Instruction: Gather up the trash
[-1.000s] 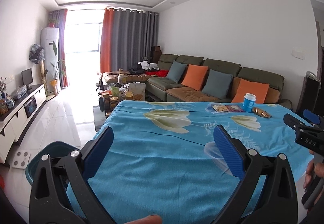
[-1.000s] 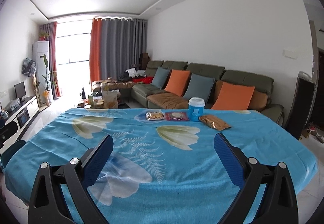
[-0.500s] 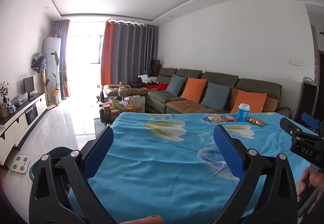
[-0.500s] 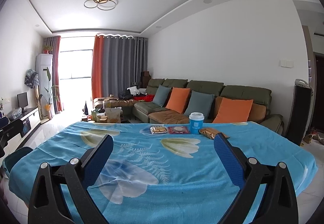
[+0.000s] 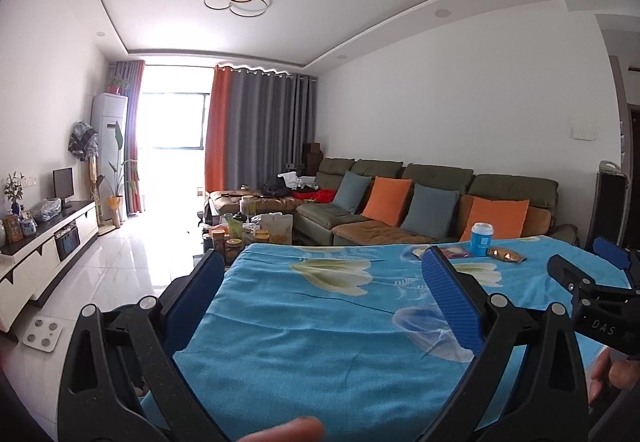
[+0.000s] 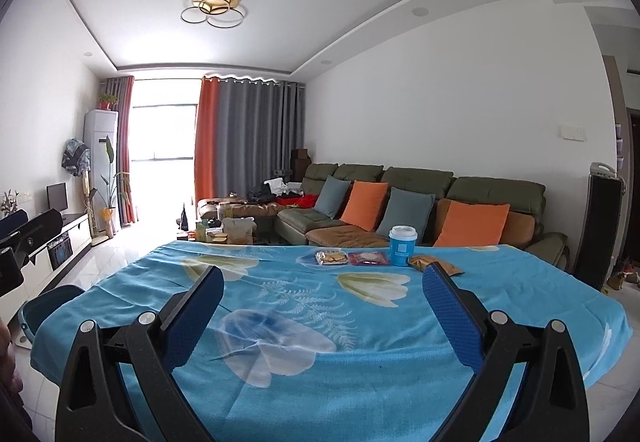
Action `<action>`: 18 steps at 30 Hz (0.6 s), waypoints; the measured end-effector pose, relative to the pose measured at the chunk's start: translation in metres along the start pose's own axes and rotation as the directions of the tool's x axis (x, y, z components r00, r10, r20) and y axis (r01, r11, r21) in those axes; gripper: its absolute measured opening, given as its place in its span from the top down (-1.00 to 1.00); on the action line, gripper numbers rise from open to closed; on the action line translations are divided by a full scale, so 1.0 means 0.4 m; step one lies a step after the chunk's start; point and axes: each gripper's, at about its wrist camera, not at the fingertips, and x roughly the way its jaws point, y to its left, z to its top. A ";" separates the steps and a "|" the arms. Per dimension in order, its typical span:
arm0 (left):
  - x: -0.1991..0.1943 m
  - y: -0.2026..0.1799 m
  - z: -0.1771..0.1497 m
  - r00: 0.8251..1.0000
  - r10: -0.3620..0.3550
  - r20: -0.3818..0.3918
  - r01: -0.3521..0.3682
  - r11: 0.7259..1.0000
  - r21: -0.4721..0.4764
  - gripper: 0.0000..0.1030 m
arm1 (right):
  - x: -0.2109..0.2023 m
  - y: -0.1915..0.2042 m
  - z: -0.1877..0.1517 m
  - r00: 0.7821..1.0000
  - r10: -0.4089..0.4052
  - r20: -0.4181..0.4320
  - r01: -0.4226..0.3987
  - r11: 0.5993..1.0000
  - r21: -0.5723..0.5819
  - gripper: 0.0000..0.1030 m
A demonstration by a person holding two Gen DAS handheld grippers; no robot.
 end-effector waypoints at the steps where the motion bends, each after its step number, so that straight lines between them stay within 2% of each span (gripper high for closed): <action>1: -0.004 0.001 0.001 1.000 0.001 0.006 -0.001 1.000 -0.001 -0.89 | 0.000 0.002 0.002 1.000 0.001 0.002 -0.001 1.000 -0.002 -0.87; 18: -0.037 -0.003 0.006 1.000 -0.011 0.024 0.011 1.000 0.015 -0.89 | -0.027 0.010 0.009 0.999 -0.007 0.032 0.008 1.000 -0.009 -0.87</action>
